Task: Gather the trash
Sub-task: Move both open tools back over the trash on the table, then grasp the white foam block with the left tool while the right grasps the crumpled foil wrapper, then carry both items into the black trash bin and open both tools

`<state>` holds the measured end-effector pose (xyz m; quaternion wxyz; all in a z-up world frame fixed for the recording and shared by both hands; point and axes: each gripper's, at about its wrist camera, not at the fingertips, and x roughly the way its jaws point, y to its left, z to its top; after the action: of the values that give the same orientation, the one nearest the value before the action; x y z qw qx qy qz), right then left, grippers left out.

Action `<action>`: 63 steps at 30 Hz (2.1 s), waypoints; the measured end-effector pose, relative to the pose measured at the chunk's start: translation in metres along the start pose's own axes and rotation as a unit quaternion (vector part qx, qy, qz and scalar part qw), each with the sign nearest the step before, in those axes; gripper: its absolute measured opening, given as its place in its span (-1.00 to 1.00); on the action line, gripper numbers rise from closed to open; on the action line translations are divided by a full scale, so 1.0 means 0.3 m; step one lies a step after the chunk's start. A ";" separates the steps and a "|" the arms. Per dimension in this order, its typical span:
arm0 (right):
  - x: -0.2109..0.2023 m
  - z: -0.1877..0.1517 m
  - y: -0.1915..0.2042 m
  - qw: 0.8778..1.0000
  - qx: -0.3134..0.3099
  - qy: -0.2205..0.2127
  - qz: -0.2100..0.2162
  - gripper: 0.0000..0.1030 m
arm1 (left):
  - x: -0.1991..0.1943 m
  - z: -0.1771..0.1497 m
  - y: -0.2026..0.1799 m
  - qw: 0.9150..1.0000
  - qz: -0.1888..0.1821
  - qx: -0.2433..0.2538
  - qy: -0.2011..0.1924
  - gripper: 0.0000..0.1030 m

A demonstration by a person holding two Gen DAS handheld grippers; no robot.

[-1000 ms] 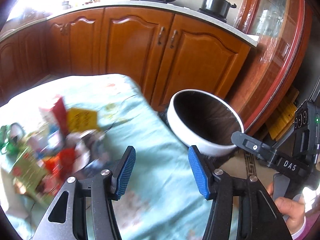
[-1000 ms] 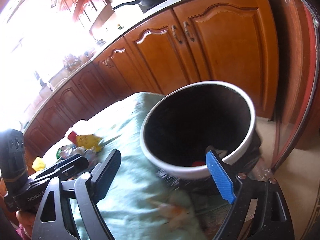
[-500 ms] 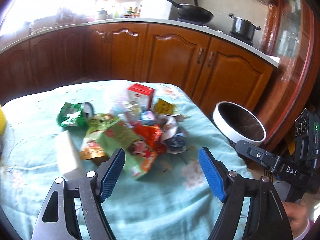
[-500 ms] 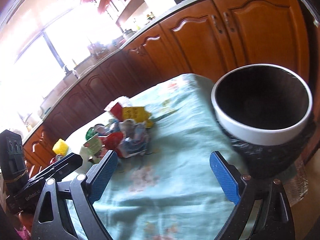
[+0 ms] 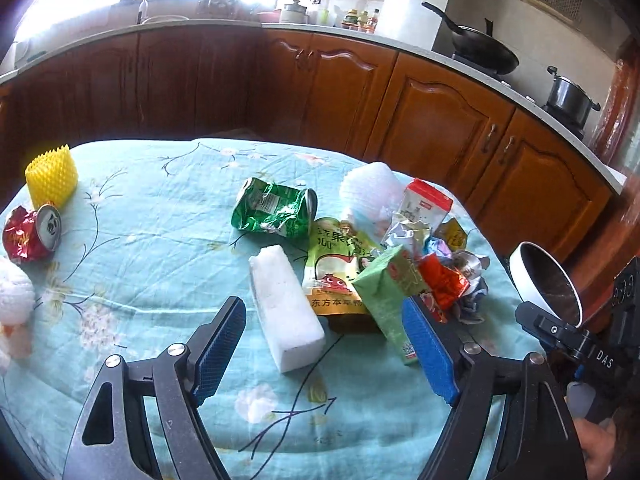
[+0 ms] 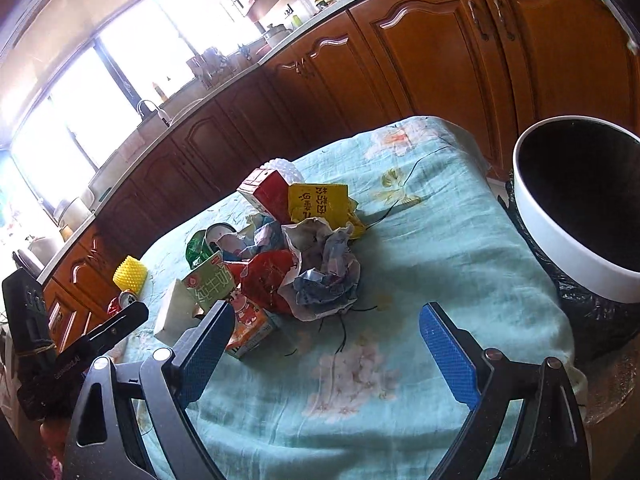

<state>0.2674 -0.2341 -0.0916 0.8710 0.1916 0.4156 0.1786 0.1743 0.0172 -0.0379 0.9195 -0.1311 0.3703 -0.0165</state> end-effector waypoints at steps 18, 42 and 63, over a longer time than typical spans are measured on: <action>0.195 0.035 -0.015 0.999 0.016 0.035 0.002 -0.44 | 0.201 0.024 0.024 0.998 -0.014 0.008 0.058 -0.35; -0.221 0.041 -0.217 0.995 0.042 -0.076 -0.051 -0.55 | -0.025 0.029 -0.281 0.981 -0.145 0.122 -0.046 -0.38; -0.391 0.059 -0.435 0.986 0.076 -0.107 -0.107 -0.55 | 0.226 0.053 -0.556 0.962 -0.191 0.194 0.020 -0.38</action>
<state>0.2319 -0.4053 -0.0672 0.9074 0.2295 0.3506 0.0309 0.2457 -0.1488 -0.0305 0.8996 -0.0184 0.3462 -0.2656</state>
